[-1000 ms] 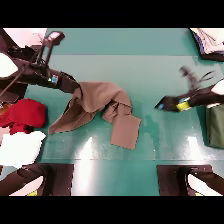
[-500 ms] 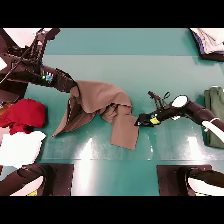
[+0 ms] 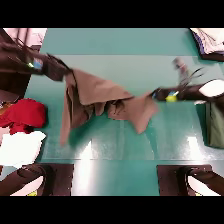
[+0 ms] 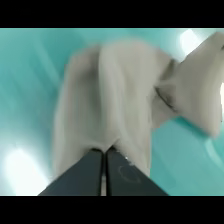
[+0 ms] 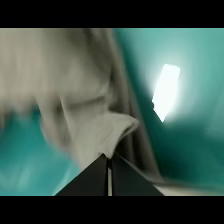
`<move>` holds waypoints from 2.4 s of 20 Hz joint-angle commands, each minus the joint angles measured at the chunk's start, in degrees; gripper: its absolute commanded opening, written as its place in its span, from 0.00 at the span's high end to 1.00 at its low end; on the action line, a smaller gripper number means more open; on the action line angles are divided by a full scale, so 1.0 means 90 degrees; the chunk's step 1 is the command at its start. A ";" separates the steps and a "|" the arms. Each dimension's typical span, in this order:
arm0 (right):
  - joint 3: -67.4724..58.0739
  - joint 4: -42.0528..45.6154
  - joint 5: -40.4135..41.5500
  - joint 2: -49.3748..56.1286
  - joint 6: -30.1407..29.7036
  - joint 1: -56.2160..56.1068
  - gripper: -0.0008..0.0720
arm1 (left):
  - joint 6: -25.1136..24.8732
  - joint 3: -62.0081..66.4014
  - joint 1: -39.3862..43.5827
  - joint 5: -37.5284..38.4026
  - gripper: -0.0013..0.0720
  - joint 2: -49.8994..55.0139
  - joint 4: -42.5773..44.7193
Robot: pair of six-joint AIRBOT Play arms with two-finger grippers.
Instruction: Fold the shirts.
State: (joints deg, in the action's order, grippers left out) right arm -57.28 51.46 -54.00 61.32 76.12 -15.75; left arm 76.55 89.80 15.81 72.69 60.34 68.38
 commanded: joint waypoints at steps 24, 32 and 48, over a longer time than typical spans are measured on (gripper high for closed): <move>-0.6309 0.0347 -0.0896 -0.0083 0.0092 0.2679 0.97 | 0.0874 0.0022 -0.0002 -0.0240 0.95 -0.1173 -0.0056; -0.5238 0.2261 -0.0911 0.3162 0.0503 0.0571 0.97 | 0.0952 -0.3245 -0.0078 -0.2800 0.95 0.0792 0.0799; -0.6419 0.2234 -0.3111 0.4024 0.0568 0.0663 0.60 | 0.0777 -0.1452 -0.2259 -0.0755 0.41 0.1622 0.0202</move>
State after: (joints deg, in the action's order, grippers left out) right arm -112.84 71.53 -66.37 97.93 82.59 -10.37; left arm 84.55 73.97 -0.62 54.54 77.06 69.95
